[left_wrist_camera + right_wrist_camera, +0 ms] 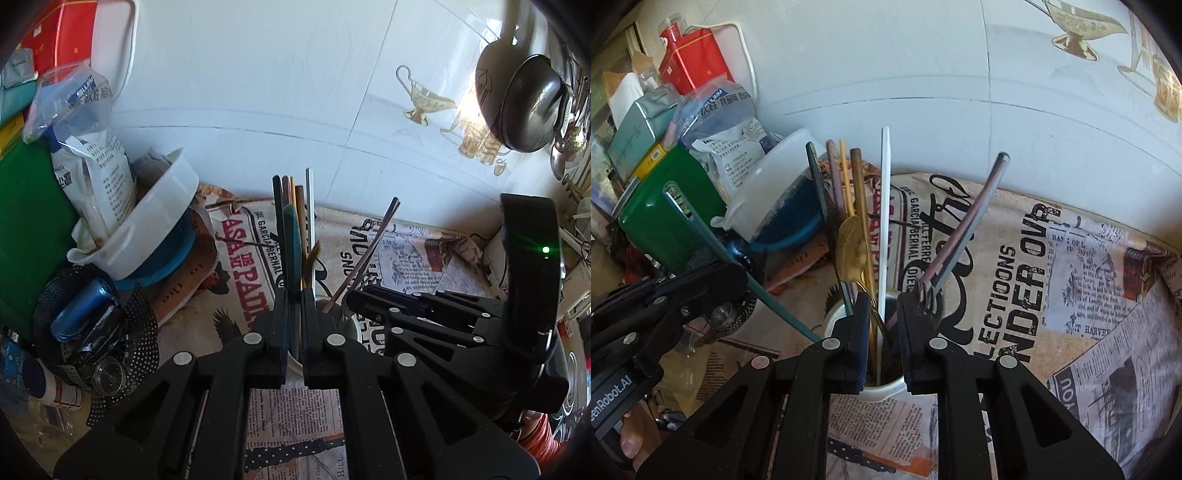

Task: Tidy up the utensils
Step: 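Lower the spoon and chopstick into the white cup and open both tools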

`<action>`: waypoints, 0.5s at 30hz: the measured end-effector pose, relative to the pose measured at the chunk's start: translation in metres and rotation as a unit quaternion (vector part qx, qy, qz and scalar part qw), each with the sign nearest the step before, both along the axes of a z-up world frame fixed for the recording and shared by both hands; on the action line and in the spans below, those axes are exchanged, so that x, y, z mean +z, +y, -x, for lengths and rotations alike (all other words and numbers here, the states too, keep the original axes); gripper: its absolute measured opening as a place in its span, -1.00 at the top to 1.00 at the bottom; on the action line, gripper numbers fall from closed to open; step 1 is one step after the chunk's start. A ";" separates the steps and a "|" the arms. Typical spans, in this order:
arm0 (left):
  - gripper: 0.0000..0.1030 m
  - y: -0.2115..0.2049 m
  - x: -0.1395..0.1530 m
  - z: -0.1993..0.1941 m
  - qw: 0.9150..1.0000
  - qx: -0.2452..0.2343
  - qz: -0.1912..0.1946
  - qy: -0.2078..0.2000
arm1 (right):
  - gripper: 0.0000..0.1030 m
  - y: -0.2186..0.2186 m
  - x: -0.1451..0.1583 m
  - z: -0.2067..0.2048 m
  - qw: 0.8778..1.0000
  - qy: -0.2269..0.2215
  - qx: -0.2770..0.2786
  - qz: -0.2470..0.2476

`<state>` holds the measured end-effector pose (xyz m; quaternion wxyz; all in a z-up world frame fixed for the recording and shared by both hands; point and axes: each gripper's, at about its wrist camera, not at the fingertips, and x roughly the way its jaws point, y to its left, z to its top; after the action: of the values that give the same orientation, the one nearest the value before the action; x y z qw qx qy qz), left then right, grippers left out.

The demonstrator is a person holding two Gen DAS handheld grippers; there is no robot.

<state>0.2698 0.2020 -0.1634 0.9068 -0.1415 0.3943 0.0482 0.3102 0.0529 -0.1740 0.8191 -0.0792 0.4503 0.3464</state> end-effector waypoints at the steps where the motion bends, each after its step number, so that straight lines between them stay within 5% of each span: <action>1: 0.93 -0.002 -0.002 -0.002 1.000 -0.001 -0.004 0.005 | 0.74 -0.002 0.000 0.000 1.000 0.000 -0.001 0.002; 8: 0.84 -0.014 -0.002 -0.009 1.000 0.000 -0.023 0.020 | 0.68 -0.020 0.012 0.005 1.000 -0.015 -0.002 0.003; 15: 0.36 -0.040 0.027 0.005 0.998 0.010 -0.058 -0.011 | 0.46 -0.063 0.040 0.017 0.999 -0.046 0.006 -0.008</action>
<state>0.2651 0.1617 -0.1360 0.9171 -0.0929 0.3796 0.0785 0.2929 -0.0104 -0.1341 0.8375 -0.0910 0.4092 0.3505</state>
